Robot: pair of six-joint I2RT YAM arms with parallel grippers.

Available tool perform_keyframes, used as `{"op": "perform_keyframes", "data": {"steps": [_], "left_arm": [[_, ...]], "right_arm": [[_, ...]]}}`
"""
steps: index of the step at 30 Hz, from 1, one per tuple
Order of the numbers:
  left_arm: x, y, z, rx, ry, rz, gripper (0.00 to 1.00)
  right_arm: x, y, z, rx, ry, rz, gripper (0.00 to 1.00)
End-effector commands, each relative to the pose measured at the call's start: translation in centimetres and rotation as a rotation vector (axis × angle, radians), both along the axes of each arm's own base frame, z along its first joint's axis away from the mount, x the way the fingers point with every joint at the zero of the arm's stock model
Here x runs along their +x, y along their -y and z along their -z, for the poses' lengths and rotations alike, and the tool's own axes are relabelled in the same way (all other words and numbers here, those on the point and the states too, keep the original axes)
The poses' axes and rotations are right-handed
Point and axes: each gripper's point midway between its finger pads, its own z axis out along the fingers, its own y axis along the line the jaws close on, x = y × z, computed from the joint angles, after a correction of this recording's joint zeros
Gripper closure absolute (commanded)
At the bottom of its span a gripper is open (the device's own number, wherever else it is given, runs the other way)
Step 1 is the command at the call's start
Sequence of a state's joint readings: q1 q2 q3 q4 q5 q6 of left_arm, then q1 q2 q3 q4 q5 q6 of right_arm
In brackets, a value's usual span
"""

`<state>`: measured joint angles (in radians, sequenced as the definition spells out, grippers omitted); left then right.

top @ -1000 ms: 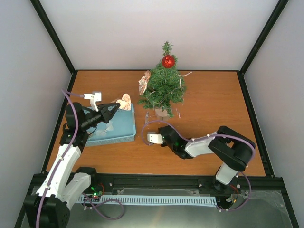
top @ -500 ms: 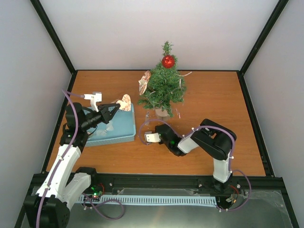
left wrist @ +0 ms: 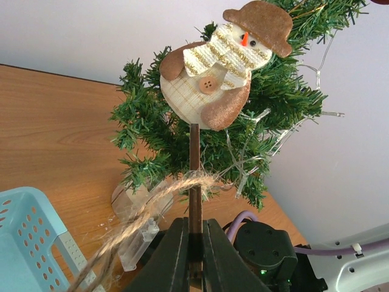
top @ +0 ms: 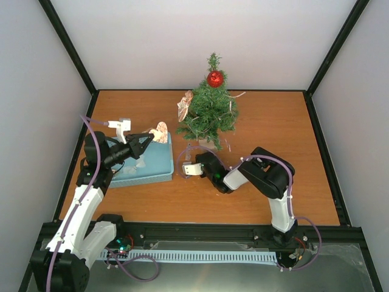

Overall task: Decorate the small christmas tree
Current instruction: Move the christmas tree to the center of the board.

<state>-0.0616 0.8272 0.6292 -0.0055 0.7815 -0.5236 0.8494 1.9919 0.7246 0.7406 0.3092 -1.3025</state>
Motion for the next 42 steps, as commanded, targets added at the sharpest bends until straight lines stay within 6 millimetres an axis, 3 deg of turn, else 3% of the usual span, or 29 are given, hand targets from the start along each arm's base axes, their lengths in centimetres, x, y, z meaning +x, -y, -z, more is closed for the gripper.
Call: {"op": "perform_keyframes", "data": {"steps": [1,13,25,32,42], "left_arm": [[0.1,-0.1,-1.8,0.015,0.057,0.005,0.99],[0.2,-0.1,-1.9,0.016,0.052,0.004,0.99],[0.3,0.2,-1.6,0.024,0.067,0.031,0.99],[0.1,0.4,-1.3,0.031,0.080,0.051,0.99],[-0.6,0.9,-0.7,0.044,0.094,0.097,0.99]], "right_arm": [[0.9,-1.2,-0.7,0.023,0.040,-0.051,0.97],[3.1,-2.2,-0.8,0.013,0.091,-0.031,0.97],[3.8,2.8,-2.2,0.013,0.091,0.055,0.97],[3.3,4.5,-1.9,0.024,0.064,0.097,0.97],[3.9,8.9,-2.3,0.058,0.045,0.212,0.97]]}}
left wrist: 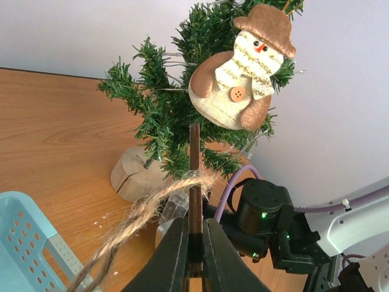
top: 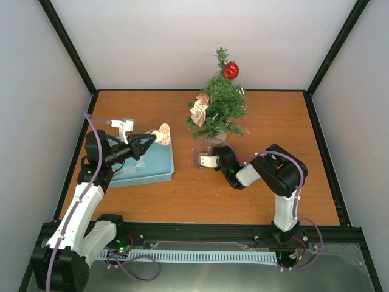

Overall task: Decorate the small christmas tree
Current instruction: Move the christmas tree to the center of the board.

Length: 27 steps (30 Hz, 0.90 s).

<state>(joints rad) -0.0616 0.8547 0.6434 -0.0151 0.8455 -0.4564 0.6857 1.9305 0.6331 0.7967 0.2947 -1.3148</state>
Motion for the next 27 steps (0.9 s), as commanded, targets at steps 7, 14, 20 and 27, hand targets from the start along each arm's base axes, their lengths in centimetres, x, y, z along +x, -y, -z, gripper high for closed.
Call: {"op": "perform_keyframes", "data": {"steps": [7,14,20,27], "left_arm": [[-0.4,0.4,-0.6,0.010,0.065,0.041,0.99],[-1.0,1.3,-0.5,0.035,0.108,0.077,0.99],[-2.9,3.7,-1.2,0.059,0.233,0.198,0.99],[-4.7,4.8,-1.4,0.068,0.296,0.319,0.99]], "right_arm": [[0.4,3.8,-1.3,0.034,0.014,0.094,0.97],[-1.4,4.0,-1.3,0.034,-0.032,0.067,0.97],[-6.2,1.9,-1.5,0.066,-0.257,-0.023,0.85],[-12.0,0.3,-5.1,0.184,-0.568,-0.054,0.74]]}}
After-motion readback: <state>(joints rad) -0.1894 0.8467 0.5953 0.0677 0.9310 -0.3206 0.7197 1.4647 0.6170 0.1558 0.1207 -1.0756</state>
